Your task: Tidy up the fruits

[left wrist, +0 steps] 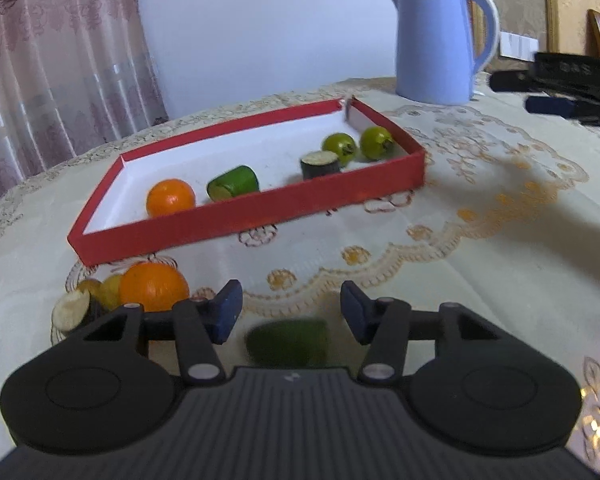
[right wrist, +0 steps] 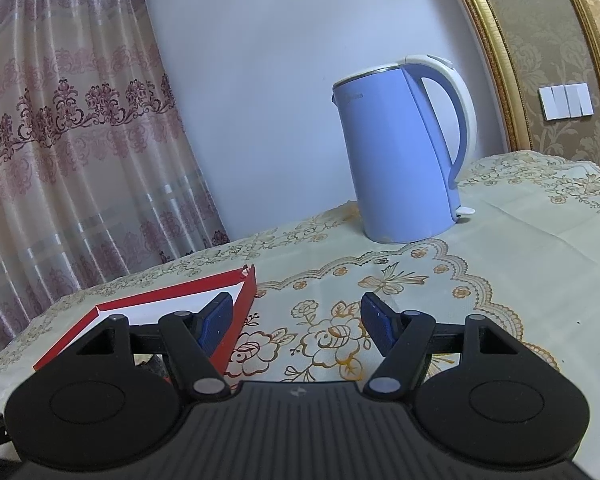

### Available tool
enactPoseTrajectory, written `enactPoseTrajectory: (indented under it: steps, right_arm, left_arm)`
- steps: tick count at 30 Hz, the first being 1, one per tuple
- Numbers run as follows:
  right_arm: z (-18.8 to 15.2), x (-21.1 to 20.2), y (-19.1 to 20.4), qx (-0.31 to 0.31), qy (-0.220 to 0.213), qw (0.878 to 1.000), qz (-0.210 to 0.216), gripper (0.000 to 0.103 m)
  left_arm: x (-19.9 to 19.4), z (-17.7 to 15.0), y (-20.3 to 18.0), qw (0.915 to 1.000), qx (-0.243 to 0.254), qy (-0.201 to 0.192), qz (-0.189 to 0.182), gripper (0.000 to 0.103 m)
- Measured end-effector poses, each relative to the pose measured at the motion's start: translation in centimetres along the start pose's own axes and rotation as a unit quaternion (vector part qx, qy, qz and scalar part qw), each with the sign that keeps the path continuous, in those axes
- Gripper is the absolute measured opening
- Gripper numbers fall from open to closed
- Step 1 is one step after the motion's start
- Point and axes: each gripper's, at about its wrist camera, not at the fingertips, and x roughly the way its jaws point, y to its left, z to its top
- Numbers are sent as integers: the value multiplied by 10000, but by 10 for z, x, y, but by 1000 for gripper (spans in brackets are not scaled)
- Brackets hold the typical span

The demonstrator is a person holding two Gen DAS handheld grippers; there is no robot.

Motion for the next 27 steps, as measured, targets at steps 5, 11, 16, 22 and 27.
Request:
enactPoseTrajectory:
  steps: [5,11,16,22,27]
  right_arm:
    - [0,-1,0,-11,-11,10000,0,70]
    - [0,-1,-1,-26,-2,10000,7,70]
    - [1,0,0,-31,7,10000,23,70]
    - [1,0,0,-32,8,10000,14,70]
    - [1,0,-1,-30,11,10000,10,70]
  left_arm:
    - [-6,-6,0,10000,-69,21,-44,52]
    - [-6,-6,1,9999,-149,36,-64,49]
    - [-7,-7,3,9997,-214,36,-68,41]
    - [-9,-9,3,9996,-261,-1,-48,38]
    - [-12,-8,1,9997,-241,-90,35,37]
